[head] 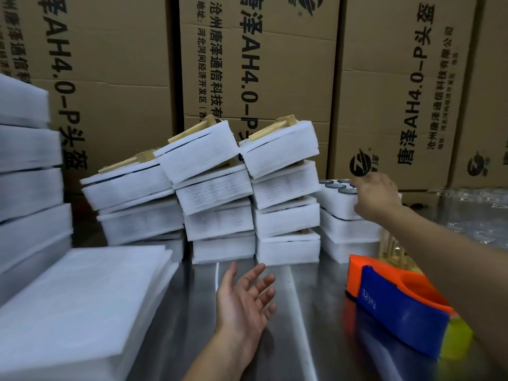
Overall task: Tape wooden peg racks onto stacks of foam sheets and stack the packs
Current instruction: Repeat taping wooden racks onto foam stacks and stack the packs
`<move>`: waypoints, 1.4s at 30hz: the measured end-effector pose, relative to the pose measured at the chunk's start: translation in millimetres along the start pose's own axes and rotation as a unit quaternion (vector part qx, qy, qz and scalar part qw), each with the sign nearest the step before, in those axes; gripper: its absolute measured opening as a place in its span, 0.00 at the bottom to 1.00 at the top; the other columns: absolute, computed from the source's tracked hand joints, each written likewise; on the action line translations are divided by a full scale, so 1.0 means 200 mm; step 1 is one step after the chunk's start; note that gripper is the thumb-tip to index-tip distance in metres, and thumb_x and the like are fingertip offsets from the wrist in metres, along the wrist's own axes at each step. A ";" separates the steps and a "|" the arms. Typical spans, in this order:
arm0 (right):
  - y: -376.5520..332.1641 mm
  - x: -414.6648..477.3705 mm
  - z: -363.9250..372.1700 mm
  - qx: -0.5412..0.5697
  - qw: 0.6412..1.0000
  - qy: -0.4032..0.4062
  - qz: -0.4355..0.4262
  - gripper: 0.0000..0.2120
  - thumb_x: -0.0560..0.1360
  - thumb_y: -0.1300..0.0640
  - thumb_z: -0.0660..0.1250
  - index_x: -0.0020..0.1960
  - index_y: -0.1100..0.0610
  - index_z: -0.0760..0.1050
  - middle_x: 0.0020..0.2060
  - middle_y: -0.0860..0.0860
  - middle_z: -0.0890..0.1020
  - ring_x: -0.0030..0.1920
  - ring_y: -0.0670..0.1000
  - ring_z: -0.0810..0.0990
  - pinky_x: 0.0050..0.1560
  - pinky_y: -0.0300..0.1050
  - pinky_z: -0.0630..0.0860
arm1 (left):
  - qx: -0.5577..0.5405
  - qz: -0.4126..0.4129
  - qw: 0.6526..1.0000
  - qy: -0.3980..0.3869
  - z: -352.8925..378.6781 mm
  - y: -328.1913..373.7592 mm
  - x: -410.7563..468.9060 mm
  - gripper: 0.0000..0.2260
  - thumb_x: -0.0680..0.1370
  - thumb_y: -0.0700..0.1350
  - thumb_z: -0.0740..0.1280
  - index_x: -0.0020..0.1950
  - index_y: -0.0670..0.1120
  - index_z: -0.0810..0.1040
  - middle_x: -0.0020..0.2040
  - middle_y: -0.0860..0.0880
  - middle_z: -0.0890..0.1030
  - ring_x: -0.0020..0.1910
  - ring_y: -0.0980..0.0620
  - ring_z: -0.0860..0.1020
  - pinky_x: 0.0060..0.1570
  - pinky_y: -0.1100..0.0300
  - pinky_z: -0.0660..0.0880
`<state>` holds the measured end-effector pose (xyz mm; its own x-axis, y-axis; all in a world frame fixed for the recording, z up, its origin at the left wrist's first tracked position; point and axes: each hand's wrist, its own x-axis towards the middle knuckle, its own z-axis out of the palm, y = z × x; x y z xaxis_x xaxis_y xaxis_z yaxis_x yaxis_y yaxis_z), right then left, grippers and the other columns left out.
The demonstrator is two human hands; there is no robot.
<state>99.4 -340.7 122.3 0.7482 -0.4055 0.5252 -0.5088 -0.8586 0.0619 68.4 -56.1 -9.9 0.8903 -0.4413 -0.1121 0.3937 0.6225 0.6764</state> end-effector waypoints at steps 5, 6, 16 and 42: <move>0.04 0.00 0.14 -0.028 0.996 -0.089 -0.013 0.37 0.75 0.61 0.59 0.78 0.47 0.45 0.75 0.59 0.51 0.75 0.62 0.45 0.73 0.61 0.42 | 0.014 0.002 1.000 0.003 -0.01 -0.01 0.01 0.24 0.76 0.60 0.55 0.54 0.43 0.79 0.37 0.45 0.81 0.30 0.51 0.75 0.32 0.59 0.67; 0.05 0.01 0.16 -0.019 0.996 -0.089 -0.012 0.37 0.75 0.61 0.59 0.77 0.46 0.44 0.76 0.58 0.50 0.75 0.62 0.45 0.73 0.62 0.42 | 0.015 0.006 1.000 0.007 -0.01 -0.01 0.01 0.24 0.76 0.60 0.55 0.53 0.43 0.79 0.36 0.46 0.81 0.30 0.52 0.75 0.32 0.60 0.67; 0.17 0.01 0.17 -0.036 0.994 -0.030 -0.100 0.21 0.81 0.56 0.54 0.72 0.50 0.56 0.73 0.50 0.63 0.72 0.57 0.60 0.69 0.72 0.45 | 0.031 0.040 0.998 0.030 -0.02 0.00 0.04 0.21 0.77 0.59 0.55 0.49 0.44 0.79 0.32 0.47 0.79 0.28 0.53 0.73 0.31 0.60 0.64; -0.01 -0.88 -0.36 0.154 0.956 0.200 -0.151 0.20 0.73 0.59 0.69 0.64 0.50 0.74 0.54 0.52 0.76 0.53 0.59 0.64 0.56 0.59 0.63 | 0.085 0.049 0.995 0.021 -0.01 0.04 -0.01 0.20 0.78 0.58 0.55 0.50 0.44 0.78 0.38 0.46 0.79 0.33 0.52 0.72 0.33 0.60 0.65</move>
<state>-62.3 -243.8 91.2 0.5872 -0.0251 0.8091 -0.1000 -0.9941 0.0417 70.7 -49.4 -5.6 0.9331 -0.3533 -0.0672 0.2625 0.5414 0.7987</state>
